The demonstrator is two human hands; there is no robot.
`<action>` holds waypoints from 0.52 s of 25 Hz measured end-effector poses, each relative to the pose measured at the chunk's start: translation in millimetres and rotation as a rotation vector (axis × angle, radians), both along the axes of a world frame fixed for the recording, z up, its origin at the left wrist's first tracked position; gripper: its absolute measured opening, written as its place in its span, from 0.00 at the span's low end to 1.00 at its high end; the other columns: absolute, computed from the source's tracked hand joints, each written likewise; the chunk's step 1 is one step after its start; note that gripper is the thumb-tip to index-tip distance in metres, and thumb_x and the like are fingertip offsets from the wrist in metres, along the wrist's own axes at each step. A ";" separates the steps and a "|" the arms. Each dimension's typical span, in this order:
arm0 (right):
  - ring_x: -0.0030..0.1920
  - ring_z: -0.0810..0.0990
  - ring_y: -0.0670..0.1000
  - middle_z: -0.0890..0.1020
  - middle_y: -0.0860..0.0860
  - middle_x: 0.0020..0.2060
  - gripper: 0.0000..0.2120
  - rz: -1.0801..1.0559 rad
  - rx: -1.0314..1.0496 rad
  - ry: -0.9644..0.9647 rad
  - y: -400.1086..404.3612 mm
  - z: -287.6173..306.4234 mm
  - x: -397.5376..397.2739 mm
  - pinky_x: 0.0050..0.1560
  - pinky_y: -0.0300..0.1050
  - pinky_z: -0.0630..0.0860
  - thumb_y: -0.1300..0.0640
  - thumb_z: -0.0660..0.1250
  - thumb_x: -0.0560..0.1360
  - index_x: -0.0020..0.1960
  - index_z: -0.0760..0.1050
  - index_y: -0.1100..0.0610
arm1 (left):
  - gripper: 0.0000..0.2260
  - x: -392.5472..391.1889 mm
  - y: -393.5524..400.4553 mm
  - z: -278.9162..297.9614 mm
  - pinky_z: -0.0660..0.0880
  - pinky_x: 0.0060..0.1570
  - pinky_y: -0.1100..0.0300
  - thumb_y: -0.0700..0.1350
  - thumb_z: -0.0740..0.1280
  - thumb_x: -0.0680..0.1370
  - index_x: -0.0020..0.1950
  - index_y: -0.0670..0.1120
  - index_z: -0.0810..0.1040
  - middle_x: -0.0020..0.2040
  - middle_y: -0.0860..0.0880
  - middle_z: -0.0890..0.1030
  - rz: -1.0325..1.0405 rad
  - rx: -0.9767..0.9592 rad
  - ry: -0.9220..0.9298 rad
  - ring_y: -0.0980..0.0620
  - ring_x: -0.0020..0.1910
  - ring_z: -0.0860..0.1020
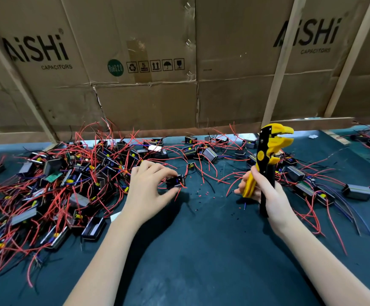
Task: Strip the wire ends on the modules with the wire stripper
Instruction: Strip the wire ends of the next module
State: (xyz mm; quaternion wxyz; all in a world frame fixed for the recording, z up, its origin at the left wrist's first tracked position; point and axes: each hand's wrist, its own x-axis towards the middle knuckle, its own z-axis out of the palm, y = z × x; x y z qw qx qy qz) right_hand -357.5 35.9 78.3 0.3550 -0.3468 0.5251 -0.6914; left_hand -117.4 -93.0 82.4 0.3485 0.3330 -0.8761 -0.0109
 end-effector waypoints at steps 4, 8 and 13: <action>0.39 0.82 0.57 0.78 0.57 0.39 0.19 0.008 -0.004 -0.001 -0.3 -0.6 -0.1 0.42 0.40 0.79 0.45 0.65 0.69 0.46 0.75 0.61 | 0.12 0.8 19.7 10.8 0.71 0.51 0.53 0.57 0.73 0.68 0.45 0.52 0.80 0.40 0.57 0.79 -0.237 0.239 -0.262 0.52 0.46 0.72; 0.38 0.82 0.54 0.79 0.57 0.39 0.22 0.034 0.025 0.034 0.4 0.3 -1.5 0.44 0.43 0.79 0.41 0.68 0.65 0.46 0.76 0.59 | 0.13 -9.1 28.7 2.8 0.69 0.54 0.61 0.58 0.71 0.75 0.53 0.51 0.80 0.47 0.55 0.80 -0.272 0.379 -0.244 0.55 0.50 0.72; 0.46 0.83 0.55 0.83 0.54 0.39 0.20 -0.008 0.091 0.176 -0.8 -7.6 -2.8 0.60 0.55 0.74 0.40 0.70 0.65 0.44 0.77 0.57 | 0.13 -34.3 43.1 -4.5 0.72 0.54 0.63 0.52 0.61 0.82 0.52 0.48 0.82 0.48 0.54 0.84 -0.199 0.665 0.063 0.58 0.49 0.79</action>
